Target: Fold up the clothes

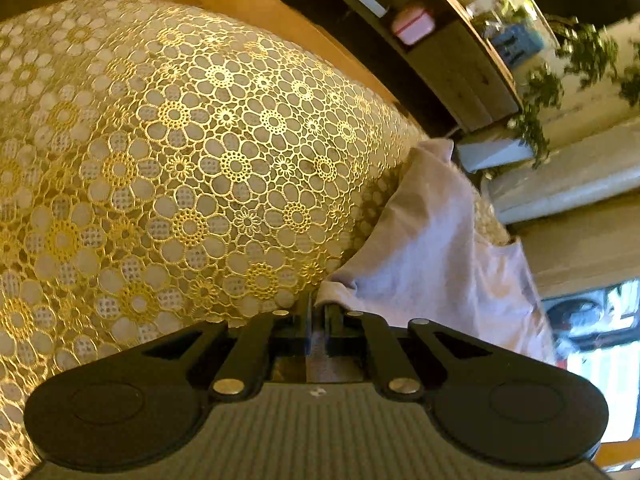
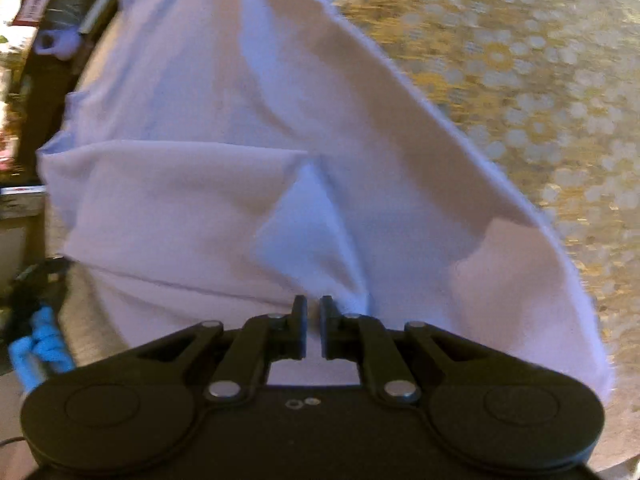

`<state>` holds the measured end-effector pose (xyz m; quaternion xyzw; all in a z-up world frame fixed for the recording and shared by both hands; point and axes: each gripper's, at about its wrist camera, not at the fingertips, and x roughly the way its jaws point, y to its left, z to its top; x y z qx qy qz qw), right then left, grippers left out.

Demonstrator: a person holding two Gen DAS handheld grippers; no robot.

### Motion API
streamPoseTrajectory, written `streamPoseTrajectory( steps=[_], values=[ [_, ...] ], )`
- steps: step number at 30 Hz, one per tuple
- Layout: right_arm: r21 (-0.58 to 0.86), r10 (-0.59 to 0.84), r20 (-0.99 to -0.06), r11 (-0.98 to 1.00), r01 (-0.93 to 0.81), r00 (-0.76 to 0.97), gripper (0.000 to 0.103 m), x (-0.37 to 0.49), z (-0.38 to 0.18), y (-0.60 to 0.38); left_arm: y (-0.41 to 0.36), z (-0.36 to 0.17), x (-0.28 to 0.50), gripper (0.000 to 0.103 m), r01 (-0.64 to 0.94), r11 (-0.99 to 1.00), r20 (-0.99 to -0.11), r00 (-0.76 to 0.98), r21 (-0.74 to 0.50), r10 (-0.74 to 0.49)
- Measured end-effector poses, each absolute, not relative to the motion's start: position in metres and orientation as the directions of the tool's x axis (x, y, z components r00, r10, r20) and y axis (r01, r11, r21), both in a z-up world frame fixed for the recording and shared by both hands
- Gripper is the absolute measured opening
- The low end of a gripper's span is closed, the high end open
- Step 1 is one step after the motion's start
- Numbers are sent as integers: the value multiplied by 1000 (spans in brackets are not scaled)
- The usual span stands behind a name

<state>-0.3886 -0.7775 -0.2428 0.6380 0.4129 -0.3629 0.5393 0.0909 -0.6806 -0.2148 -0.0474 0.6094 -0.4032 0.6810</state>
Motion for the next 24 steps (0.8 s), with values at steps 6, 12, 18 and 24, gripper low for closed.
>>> streamPoseTrajectory(
  steps=[6, 12, 18, 24],
  values=[
    [275, 44, -958, -145, 950, 284, 103, -434, -230, -786, -685, -212, 91, 5, 523, 666, -803, -61, -532, -593],
    [189, -56, -981, -34, 981, 187, 103, -438, -206, -798, -687, -209, 96, 5, 533, 665, -808, -63, -524, -586],
    [274, -81, -951, 224, 935, 298, 103, -382, -194, -806, -697, -205, 91, 5, 561, 665, -822, -48, -492, -568],
    [320, -89, -896, 551, 771, 435, 103, -243, -191, -846, -703, -197, 82, 6, 616, 651, -829, -7, -444, -559]
  ],
)
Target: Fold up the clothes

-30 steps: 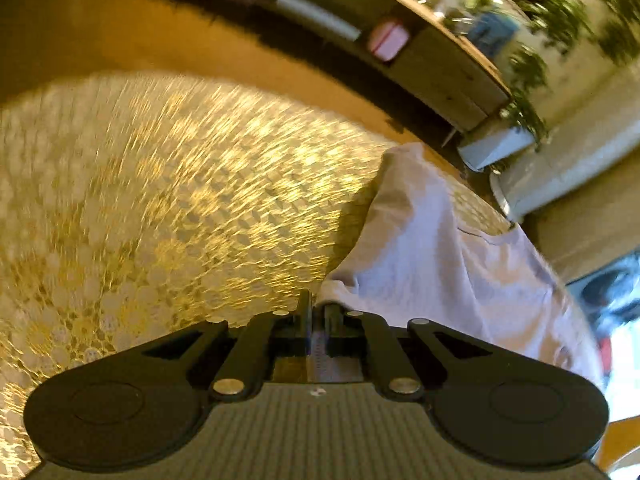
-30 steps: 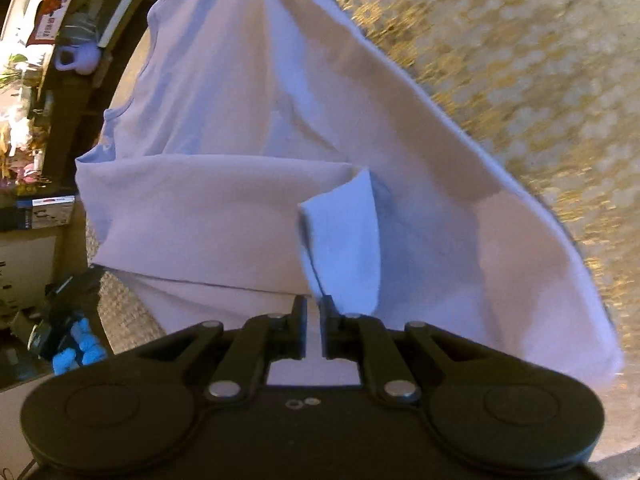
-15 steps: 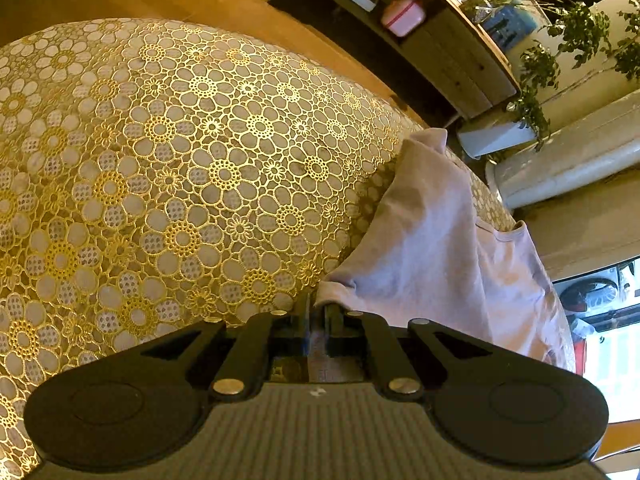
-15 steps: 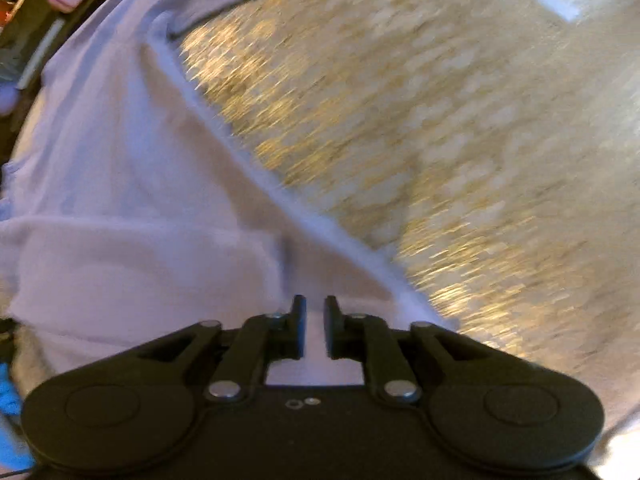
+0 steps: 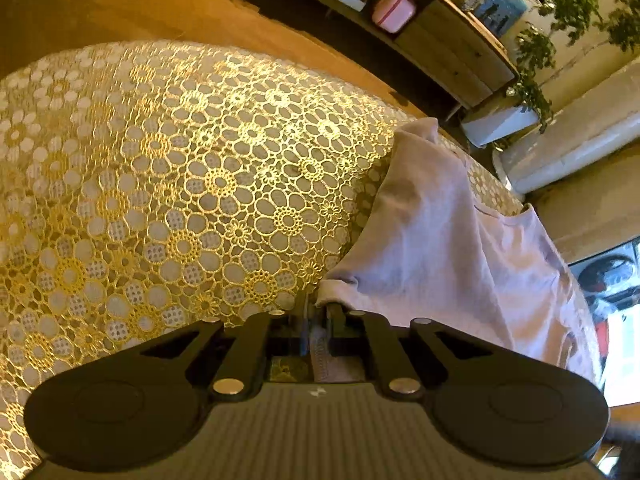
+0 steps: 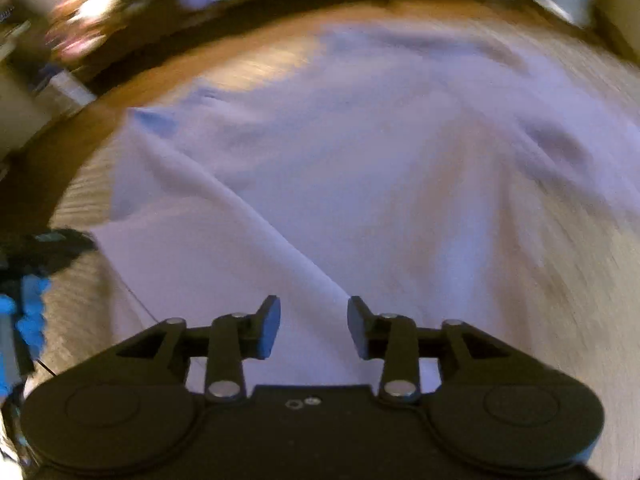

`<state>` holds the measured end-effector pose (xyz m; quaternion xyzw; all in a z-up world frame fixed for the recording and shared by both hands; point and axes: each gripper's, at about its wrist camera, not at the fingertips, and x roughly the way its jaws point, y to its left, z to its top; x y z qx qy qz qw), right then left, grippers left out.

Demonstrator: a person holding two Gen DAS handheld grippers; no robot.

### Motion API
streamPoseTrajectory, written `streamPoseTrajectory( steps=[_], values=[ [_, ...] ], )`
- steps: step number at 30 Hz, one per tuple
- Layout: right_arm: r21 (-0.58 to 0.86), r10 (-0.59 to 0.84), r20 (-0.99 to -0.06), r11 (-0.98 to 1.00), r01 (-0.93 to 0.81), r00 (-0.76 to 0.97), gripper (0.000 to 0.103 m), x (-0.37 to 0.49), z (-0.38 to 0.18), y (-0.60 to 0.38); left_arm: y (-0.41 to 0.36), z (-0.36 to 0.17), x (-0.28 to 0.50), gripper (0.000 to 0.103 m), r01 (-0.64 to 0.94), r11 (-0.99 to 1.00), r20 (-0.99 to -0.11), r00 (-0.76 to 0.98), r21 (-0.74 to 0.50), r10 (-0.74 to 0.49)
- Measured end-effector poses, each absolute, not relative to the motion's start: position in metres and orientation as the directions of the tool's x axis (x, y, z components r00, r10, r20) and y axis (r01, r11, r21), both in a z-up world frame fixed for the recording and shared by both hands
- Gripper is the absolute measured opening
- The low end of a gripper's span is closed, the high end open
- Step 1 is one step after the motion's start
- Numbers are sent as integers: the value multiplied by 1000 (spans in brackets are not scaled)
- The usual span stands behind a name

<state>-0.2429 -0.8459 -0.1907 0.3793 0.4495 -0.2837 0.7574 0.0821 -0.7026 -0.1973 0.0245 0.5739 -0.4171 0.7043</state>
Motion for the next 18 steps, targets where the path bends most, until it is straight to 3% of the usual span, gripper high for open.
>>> streamPoseTrajectory(
  steps=[7, 13, 18],
  values=[
    [301, -79, -838, 758, 578, 540, 103, -93, -190, -879, -691, -194, 78, 6, 611, 650, -820, 3, -452, -573],
    [521, 67, -824, 482, 704, 563, 103, -45, -212, -931, -685, -198, 78, 6, 618, 637, -812, -4, -460, -583],
    [364, 78, -924, 486, 795, 375, 103, -29, -234, -932, -678, -201, 83, 7, 607, 626, -799, -26, -490, -601]
  ],
)
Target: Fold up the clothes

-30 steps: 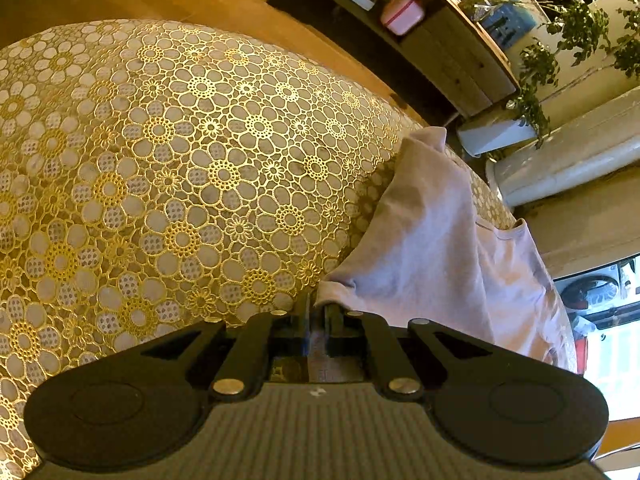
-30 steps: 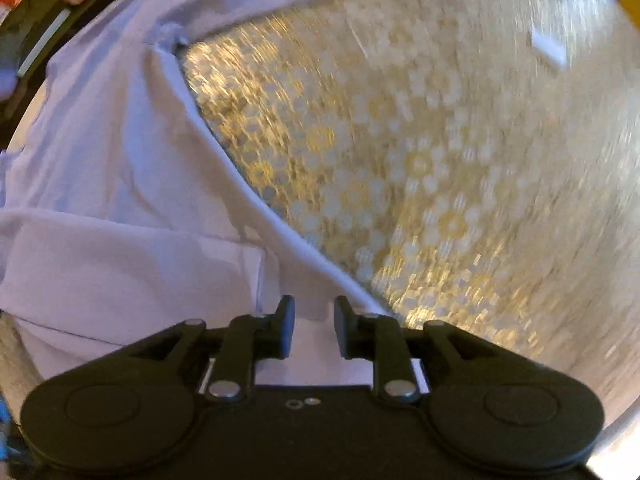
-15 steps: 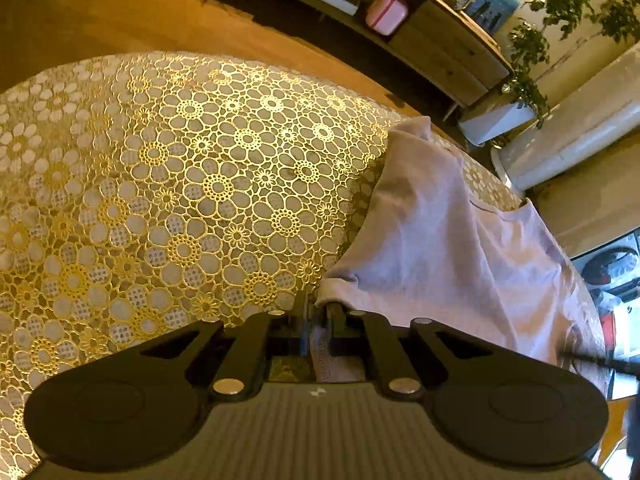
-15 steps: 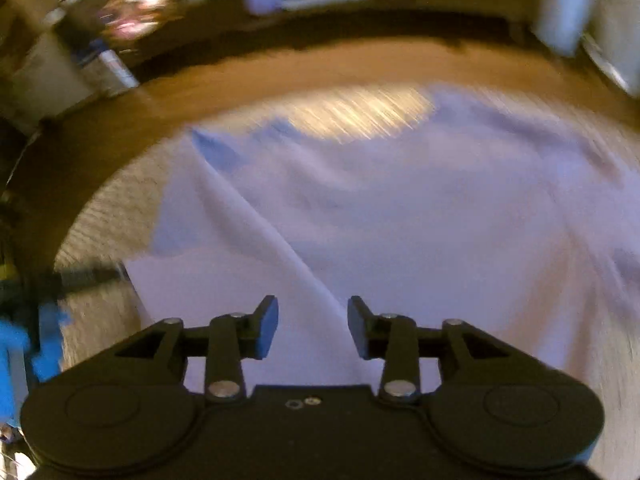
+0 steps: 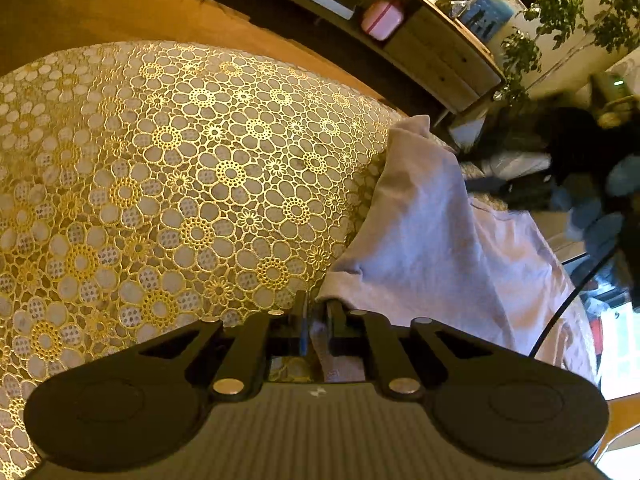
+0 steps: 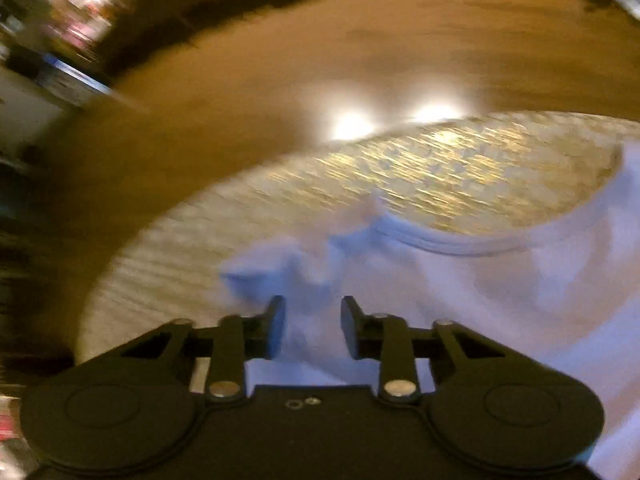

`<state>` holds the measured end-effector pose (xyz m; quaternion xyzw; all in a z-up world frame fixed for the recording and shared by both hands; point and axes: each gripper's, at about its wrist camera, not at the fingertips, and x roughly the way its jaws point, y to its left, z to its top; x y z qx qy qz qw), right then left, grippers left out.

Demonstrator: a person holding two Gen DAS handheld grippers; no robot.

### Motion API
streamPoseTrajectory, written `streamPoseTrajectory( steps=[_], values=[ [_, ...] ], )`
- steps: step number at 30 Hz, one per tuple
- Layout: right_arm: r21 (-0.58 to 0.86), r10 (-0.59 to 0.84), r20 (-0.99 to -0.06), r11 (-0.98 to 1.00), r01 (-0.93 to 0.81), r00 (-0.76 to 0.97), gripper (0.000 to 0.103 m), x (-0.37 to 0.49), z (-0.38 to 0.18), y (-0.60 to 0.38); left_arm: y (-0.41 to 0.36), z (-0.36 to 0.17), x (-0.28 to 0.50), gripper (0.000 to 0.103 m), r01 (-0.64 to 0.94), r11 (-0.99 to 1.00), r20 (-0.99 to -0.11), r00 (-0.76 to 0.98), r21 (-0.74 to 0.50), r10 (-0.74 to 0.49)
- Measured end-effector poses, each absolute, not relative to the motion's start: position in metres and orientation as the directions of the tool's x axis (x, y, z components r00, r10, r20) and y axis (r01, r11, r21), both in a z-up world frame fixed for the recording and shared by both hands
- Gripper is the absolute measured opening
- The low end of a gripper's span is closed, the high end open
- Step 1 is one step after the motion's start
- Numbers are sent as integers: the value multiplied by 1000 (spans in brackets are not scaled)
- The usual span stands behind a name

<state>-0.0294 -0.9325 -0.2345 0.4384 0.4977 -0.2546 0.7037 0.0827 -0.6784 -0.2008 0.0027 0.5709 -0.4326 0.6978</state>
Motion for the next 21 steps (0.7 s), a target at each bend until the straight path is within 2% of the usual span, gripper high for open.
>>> streamPoseTrajectory(
  steps=[4, 7, 14, 17, 21],
  values=[
    [410, 170, -908, 543, 733, 383, 103, -13, -242, -920, -676, -201, 83, 7, 621, 609, -792, -29, -493, -610],
    [449, 182, -890, 501, 740, 417, 103, 3, -250, -928, -675, -201, 82, 6, 631, 601, -789, -29, -491, -614],
    [510, 109, -854, 370, 776, 509, 103, 0, -254, -944, -661, -202, 78, 6, 637, 587, -780, -35, -500, -625],
    [532, 88, -831, 415, 738, 549, 103, -11, -233, -942, -659, -203, 82, 6, 630, 586, -776, -43, -510, -630],
    [537, 173, -833, 480, 694, 525, 103, -16, -221, -934, -656, -204, 83, 6, 627, 580, -770, -48, -519, -637]
  ],
)
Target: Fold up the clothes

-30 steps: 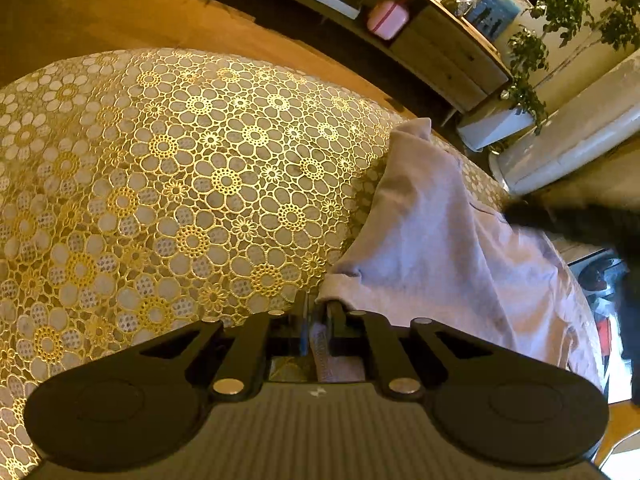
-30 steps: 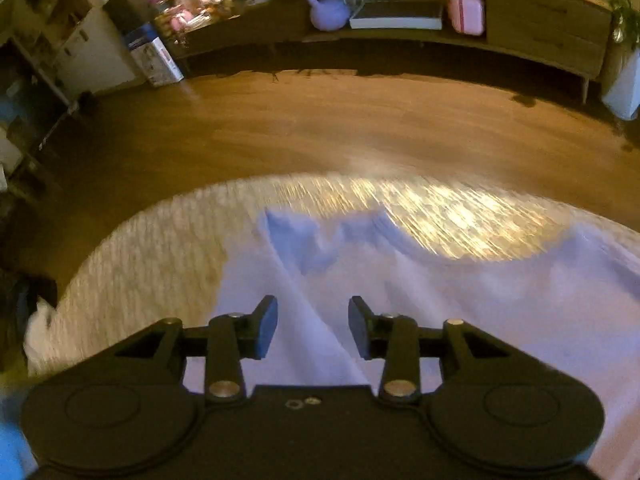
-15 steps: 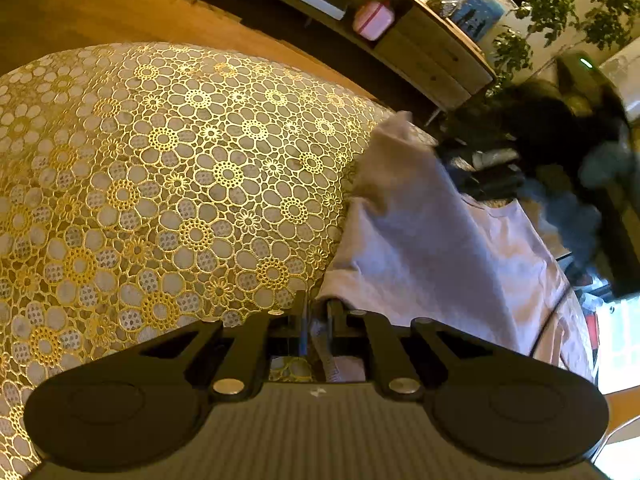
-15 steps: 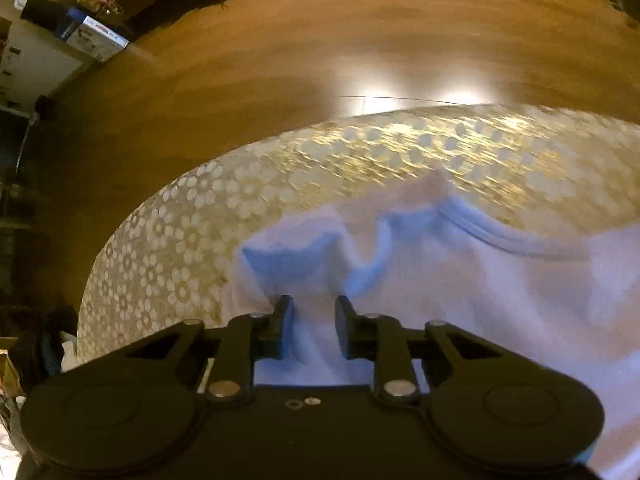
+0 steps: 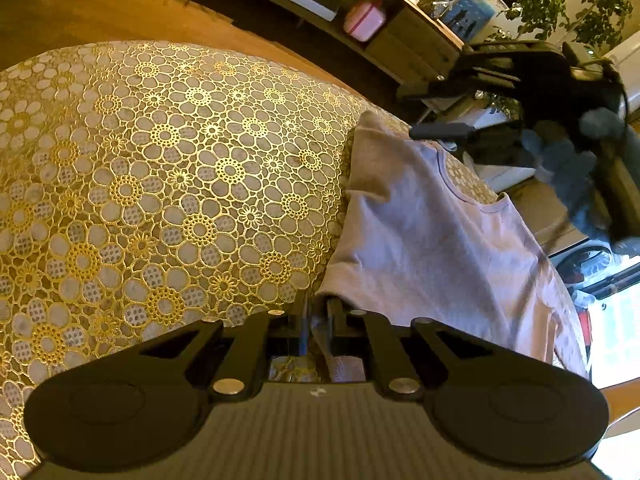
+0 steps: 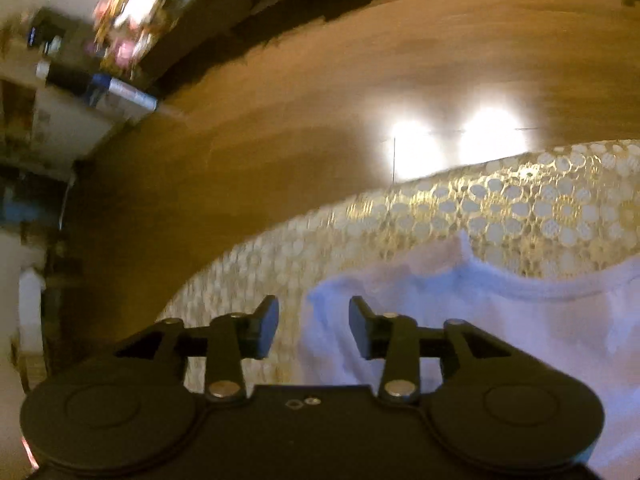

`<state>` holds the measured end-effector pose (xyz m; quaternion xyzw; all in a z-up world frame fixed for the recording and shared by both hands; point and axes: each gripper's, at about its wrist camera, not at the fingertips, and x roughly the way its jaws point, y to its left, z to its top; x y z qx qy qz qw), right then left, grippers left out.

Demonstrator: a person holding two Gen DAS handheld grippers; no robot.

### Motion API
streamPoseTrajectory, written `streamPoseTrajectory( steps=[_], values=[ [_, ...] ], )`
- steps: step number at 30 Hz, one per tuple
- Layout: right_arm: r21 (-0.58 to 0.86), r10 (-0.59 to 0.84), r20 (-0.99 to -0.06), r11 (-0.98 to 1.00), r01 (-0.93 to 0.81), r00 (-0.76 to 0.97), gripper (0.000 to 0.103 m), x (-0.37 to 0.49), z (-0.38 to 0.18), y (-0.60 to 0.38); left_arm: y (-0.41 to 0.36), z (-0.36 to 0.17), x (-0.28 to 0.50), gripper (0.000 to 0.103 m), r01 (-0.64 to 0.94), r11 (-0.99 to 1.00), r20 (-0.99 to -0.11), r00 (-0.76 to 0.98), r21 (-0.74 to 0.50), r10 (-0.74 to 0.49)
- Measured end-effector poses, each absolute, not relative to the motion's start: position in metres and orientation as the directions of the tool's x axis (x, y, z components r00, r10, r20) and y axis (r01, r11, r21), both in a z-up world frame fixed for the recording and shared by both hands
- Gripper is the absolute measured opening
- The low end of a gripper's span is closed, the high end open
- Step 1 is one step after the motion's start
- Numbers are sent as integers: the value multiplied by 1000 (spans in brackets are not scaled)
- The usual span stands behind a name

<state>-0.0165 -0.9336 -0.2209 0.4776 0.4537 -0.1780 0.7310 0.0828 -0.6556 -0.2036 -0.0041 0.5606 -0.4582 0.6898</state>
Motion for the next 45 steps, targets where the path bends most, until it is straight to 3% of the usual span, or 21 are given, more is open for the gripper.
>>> streamPoseTrajectory(
  steps=[7, 20, 25, 30, 34, 40, 45],
  values=[
    [405, 154, -905, 593, 696, 396, 103, 6, -229, -920, -655, -203, 82, 6, 637, 573, -769, -48, -515, -637],
    [392, 32, -891, 559, 731, 453, 103, -23, -208, -933, -632, -193, 82, 7, 647, 594, -787, -15, -478, -617],
    [302, -13, -910, 667, 681, 415, 103, -96, -185, -895, -632, -170, 85, 7, 697, 546, -766, -5, -464, -643],
    [211, -7, -955, 689, 694, 297, 103, -184, -193, -847, -665, -156, 61, 19, 798, 424, -751, -53, -429, -658],
    [178, 12, -973, 674, 717, 231, 103, -231, -204, -818, -687, -163, 37, 22, 846, 375, -778, -72, -379, -624],
    [250, 46, -961, 570, 783, 274, 103, -286, -217, -822, -690, -183, 33, 22, 821, 449, -831, -54, -352, -553],
    [201, 17, -972, 581, 788, 235, 103, -331, -216, -818, -687, -178, 19, 22, 836, 473, -863, 0, -277, -505]
  ],
)
